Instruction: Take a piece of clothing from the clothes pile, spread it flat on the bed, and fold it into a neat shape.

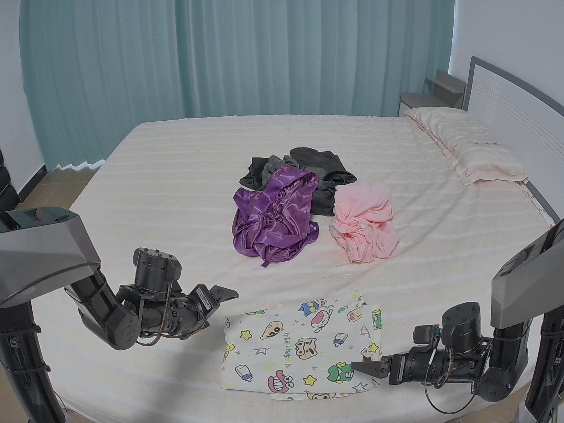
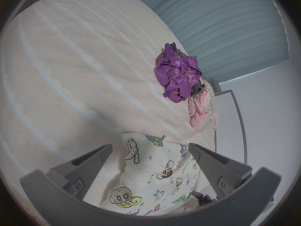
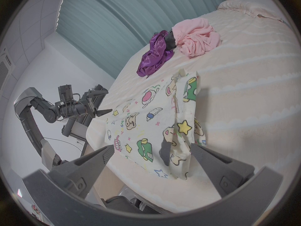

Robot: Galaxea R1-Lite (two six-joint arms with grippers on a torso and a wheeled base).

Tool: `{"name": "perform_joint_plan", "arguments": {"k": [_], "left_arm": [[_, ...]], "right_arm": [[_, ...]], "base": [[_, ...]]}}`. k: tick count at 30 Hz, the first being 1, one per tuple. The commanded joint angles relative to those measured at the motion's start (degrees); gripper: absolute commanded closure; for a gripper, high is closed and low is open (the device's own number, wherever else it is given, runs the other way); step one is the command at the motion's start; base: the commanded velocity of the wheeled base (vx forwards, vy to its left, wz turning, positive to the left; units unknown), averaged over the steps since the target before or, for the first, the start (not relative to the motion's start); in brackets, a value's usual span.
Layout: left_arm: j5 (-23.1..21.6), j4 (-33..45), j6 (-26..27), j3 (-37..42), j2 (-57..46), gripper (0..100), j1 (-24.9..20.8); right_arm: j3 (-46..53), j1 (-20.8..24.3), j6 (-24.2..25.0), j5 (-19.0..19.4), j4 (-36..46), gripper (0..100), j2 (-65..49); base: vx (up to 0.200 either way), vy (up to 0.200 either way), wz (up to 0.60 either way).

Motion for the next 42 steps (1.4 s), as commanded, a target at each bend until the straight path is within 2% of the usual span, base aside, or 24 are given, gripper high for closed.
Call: {"name": "perform_joint_plan", "arguments": {"k": [1, 7, 8, 14, 17, 34, 35, 38, 42], "left_arm": [[0.0, -0.1, -0.1, -0.2, 0.6, 0, 0.1], [0.0, -0.1, 0.0, -0.3, 0.7, 0, 0.1], [0.0, -0.1, 0.0, -0.3, 0.7, 0, 0.1], [0.1, -0.1, 0.0, -0.3, 1.1, 0, 0.1], [0.1, -0.1, 0.1, -0.4, 1.2, 0, 0.1], [0.3, -0.1, 0.2, -0.4, 1.4, 0, 0.0], [0.3, -0.1, 0.2, -0.4, 1.5, 0, 0.0], [0.3, -0.1, 0.2, -0.4, 1.5, 0, 0.0], [0.3, -0.2, 0.2, -0.4, 1.6, 0, 0.0]], "right_arm": [[0.0, 0.5, -0.1, -0.1, -1.0, 0, 5.0], [-0.4, 0.5, -0.1, -0.1, -1.0, 0, 6.0], [-0.2, 0.6, -0.1, -0.1, -1.0, 100, 5.9], [1.4, 0.1, -3.5, -0.1, -1.0, 100, 6.0], [3.0, -0.9, -7.2, 0.0, -0.4, 100, 6.1], [3.0, -0.7, -10.4, -0.1, 6.8, 100, 4.5], [3.0, -0.7, -11.1, -0.1, 7.2, 0, 4.5], [3.0, -2.2, -12.9, -0.5, 6.5, 0, 3.5], [3.0, -8.5, -16.6, -0.8, 5.0, 0, -2.7]], "base": [[0.000, 0.000, 0.00], [0.000, 0.000, 0.00], [0.000, 0.000, 0.00], [0.000, 0.000, 0.00], [0.000, 0.000, 0.00], [0.000, 0.000, 0.00], [0.000, 0.000, 0.00], [0.000, 0.000, 0.00], [0.000, 0.000, 0.00]]}}
